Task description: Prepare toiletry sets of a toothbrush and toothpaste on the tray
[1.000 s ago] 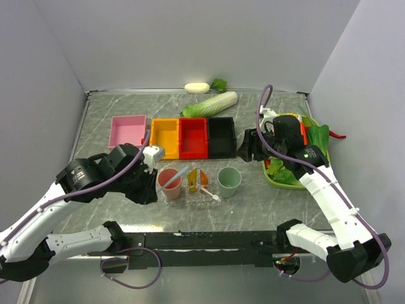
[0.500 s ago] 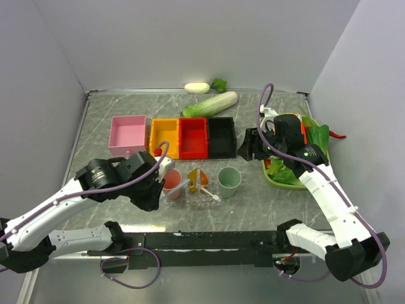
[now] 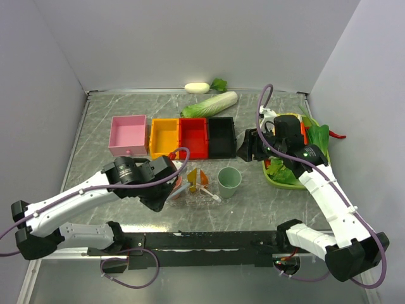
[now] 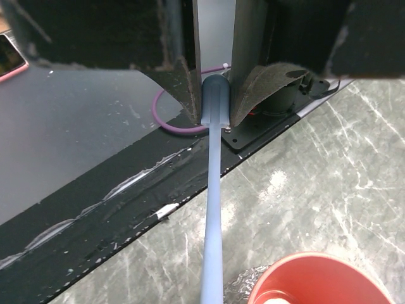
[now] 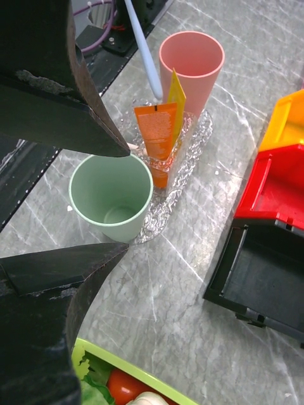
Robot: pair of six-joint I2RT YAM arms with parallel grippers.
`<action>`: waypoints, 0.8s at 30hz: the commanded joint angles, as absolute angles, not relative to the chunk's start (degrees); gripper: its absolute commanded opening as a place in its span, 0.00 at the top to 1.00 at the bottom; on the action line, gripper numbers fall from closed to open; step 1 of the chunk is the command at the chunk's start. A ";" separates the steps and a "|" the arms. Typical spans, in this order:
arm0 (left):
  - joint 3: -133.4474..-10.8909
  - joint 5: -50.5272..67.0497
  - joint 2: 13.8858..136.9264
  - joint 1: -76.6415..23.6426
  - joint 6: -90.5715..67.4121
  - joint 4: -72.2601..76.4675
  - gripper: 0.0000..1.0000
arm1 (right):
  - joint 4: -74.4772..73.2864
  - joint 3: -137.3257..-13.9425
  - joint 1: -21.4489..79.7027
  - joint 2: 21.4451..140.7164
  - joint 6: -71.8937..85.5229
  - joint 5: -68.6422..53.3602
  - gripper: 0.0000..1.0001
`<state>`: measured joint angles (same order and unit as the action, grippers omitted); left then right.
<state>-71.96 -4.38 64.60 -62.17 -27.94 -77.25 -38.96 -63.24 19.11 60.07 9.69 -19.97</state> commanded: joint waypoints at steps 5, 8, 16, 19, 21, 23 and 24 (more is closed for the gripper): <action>-72.68 -7.38 68.20 -63.46 -27.86 -78.40 0.99 | -36.12 -62.49 18.63 58.45 9.05 -22.23 0.36; -73.21 -7.12 69.17 -63.90 -27.60 -78.31 0.99 | -35.95 -62.23 18.55 58.19 9.05 -22.24 0.36; -74.18 -6.94 71.10 -64.95 -27.33 -78.05 0.99 | -35.77 -61.88 18.54 57.83 9.05 -22.59 0.36; -74.53 -7.03 71.63 -65.13 -27.25 -78.13 0.99 | -35.60 -61.70 18.54 57.48 9.05 -22.68 0.36; -75.14 -7.29 71.89 -65.21 -27.33 -78.40 0.99 | -35.60 -61.61 18.54 57.39 9.05 -22.68 0.36; -75.41 -7.73 71.98 -65.21 -27.51 -78.49 0.99 | -35.60 -61.52 18.55 57.39 9.05 -22.59 0.36; -75.50 -7.82 72.07 -65.30 -27.42 -78.49 0.99 | -35.51 -61.44 18.54 57.48 9.05 -22.76 0.36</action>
